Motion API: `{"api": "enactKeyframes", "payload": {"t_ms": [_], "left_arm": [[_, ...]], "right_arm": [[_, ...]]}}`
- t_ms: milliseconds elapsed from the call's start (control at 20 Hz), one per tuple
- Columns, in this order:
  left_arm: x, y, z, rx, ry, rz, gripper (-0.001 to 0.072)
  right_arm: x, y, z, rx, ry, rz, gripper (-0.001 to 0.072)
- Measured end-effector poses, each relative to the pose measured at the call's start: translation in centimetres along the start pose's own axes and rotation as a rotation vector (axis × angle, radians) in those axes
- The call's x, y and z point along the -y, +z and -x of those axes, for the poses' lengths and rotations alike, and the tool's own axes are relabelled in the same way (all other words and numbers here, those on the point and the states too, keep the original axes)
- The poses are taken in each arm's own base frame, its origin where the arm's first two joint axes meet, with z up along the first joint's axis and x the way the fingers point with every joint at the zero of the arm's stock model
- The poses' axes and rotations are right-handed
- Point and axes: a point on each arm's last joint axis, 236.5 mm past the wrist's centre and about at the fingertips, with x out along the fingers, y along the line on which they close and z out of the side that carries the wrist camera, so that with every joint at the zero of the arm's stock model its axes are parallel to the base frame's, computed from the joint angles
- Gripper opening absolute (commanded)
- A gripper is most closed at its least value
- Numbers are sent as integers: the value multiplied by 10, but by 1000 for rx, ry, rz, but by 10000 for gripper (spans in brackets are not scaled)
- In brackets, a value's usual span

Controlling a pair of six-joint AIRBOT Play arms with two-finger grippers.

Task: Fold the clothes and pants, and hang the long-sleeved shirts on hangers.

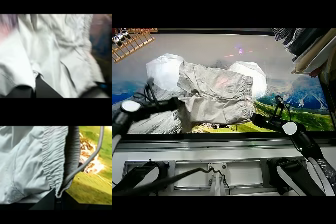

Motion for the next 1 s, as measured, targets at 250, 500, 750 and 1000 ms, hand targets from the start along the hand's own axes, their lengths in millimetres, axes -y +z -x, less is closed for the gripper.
{"api": "enactKeyframes", "payload": {"t_ms": [250, 500, 750, 1000], "left_arm": [[-40, 61, 23, 73, 258, -308, 3], [-67, 91, 11, 118, 392, -452, 388], [-43, 82, -19, 102, 330, -466, 484], [-55, 34, 16, -77, 334, -291, 319]], "right_arm": [[-4, 3, 12, -1, -18, 73, 37], [-16, 24, 26, 37, -29, 143, 37], [-15, 27, 19, 7, -43, 131, 37], [-9, 26, 10, -15, -61, 120, 37]]}}
